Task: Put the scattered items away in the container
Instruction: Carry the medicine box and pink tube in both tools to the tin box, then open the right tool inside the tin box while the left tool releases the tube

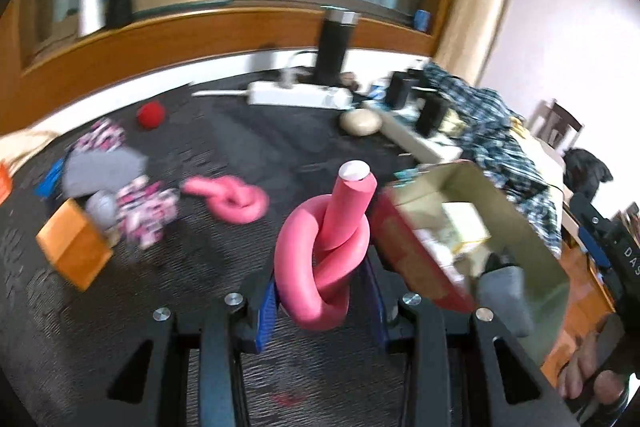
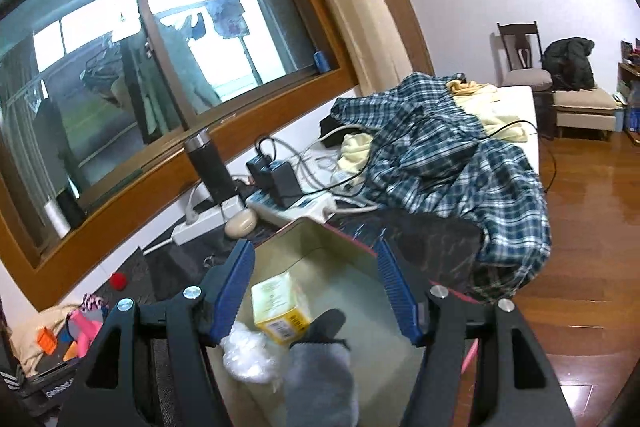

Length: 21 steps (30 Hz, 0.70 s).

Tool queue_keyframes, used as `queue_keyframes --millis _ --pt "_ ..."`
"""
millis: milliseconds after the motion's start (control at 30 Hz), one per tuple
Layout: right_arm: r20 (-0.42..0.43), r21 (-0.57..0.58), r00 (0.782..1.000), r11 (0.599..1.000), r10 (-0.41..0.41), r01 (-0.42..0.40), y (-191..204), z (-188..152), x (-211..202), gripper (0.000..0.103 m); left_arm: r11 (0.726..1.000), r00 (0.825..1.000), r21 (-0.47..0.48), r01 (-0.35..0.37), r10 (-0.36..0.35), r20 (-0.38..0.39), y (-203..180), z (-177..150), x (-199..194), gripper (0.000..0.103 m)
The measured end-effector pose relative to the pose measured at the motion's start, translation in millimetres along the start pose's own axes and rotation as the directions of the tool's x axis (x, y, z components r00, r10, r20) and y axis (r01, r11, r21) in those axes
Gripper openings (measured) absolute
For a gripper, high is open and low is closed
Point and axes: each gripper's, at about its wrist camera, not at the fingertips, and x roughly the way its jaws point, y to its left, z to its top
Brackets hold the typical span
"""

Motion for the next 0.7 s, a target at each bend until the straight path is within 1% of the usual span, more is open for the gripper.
queue_keyframes --millis 133,267,333,367,400,433,467,500,533,600,700 --pt "0.020 0.033 1.000 0.999 -0.017 0.016 -13.3 9.1 -5.1 0.068 0.996 0.998 0.061 0.058 -0.057 -0.010 -39.9 4.4 10.0 0.039" --pt "0.043 0.067 0.998 0.997 -0.037 0.034 -24.1 16.0 -9.8 0.068 0.988 0.995 0.116 0.099 -0.096 -0.030 -72.9 6.1 20.3 0.039" --pt "0.051 0.076 0.998 0.996 -0.047 0.043 -27.0 18.3 -11.7 0.068 0.979 0.990 0.150 0.138 -0.134 -0.037 -90.4 7.1 24.4 0.039" --pt "0.053 0.078 0.997 0.996 -0.051 0.047 -27.3 18.6 -12.2 0.068 0.971 0.985 0.165 0.173 -0.168 -0.044 -98.2 7.3 26.8 0.039" --pt "0.054 0.080 0.997 0.996 -0.054 0.050 -27.4 18.7 -12.6 0.068 0.959 0.975 0.178 0.222 -0.215 -0.057 -105.8 7.3 29.9 0.042" --pt "0.055 0.079 0.997 0.996 -0.056 0.052 -27.2 18.5 -12.7 0.068 0.939 0.957 0.188 0.288 -0.278 -0.083 -114.4 6.1 34.0 0.049" --pt "0.054 0.077 0.997 0.996 -0.056 0.052 -26.6 18.3 -12.3 0.068 0.931 0.948 0.186 0.315 -0.301 -0.099 -119.0 4.2 36.6 0.056" --pt "0.053 0.074 0.997 0.996 -0.056 0.052 -26.2 17.6 -12.1 0.068 0.928 0.945 0.183 0.324 -0.310 -0.105 -121.1 2.9 37.4 0.069" --pt "0.051 0.073 0.997 0.996 -0.056 0.052 -25.6 17.0 -11.7 0.068 0.927 0.944 0.183 0.327 -0.312 -0.106 -121.4 1.8 37.8 0.073" --pt "0.050 0.072 0.997 0.996 -0.055 0.051 -25.2 16.3 -11.0 0.068 0.925 0.942 0.185 0.332 -0.317 -0.105 -121.6 -0.4 38.6 0.073" --pt "0.049 0.070 0.997 0.996 -0.054 0.051 -24.1 14.8 -10.6 0.068 0.936 0.951 0.170 0.307 -0.296 -0.089 -112.8 2.5 37.0 0.073"
